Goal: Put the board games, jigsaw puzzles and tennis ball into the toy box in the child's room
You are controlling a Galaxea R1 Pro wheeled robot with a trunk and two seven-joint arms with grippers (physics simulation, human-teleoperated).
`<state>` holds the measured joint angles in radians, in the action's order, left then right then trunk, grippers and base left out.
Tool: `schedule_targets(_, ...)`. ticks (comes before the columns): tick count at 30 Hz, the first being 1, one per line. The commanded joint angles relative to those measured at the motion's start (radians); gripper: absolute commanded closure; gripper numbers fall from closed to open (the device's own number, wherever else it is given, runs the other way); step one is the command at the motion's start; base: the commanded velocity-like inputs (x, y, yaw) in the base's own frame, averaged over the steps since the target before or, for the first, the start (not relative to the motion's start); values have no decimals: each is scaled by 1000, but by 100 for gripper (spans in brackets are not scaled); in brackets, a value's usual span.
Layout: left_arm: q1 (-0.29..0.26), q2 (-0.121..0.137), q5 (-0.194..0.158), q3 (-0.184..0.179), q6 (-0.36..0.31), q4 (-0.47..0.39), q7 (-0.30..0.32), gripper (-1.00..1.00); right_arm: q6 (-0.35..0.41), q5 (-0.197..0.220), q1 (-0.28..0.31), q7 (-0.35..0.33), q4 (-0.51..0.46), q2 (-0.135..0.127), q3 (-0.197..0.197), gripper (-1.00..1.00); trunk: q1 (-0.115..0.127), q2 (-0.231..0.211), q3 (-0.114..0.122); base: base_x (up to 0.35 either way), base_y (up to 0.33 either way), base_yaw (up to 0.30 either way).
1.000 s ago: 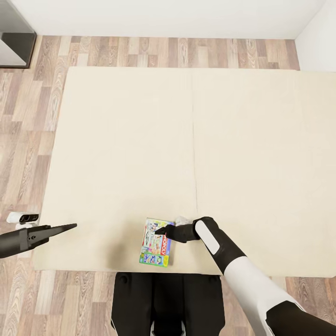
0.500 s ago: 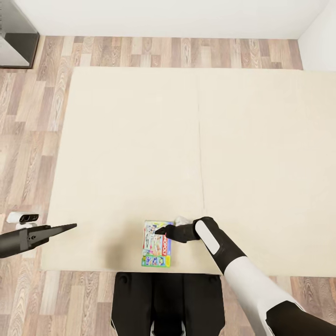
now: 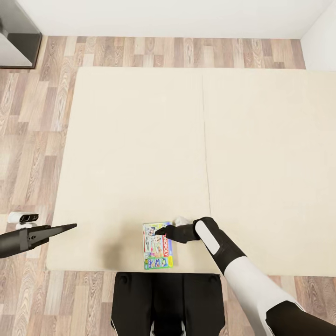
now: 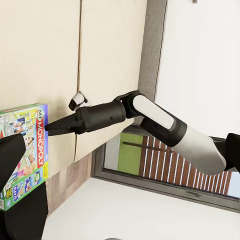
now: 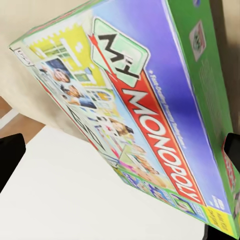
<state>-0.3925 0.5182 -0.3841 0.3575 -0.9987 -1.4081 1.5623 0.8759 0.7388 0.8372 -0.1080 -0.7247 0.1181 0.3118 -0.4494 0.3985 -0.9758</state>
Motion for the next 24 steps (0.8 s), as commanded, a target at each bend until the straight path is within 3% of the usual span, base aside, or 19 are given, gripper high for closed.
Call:
schedule_targets(1, 0, 0, 1, 0, -11, 0, 4, -100, 3, -10, 0, -9, 0, 0, 0, -100, -1, 2, -1, 0, 3, 0)
schedule_targets(7, 0, 0, 1, 0, -11, 0, 4, -100, 3, -10, 0, -9, 1, 0, 0, -100, -1, 2, -1, 0, 47, 0)
schedule_targets(18, 0, 0, 1, 0, -11, 0, 4, -100, 3, -10, 0, -9, 1, 0, 0, -100, -1, 2, -1, 0, 241, 0)
schedule_targets(24, 0, 0, 1, 0, -11, 0, 4, -100, 3, -10, 0, -9, 1, 0, 0, -100, -1, 2, -1, 0, 92, 0)
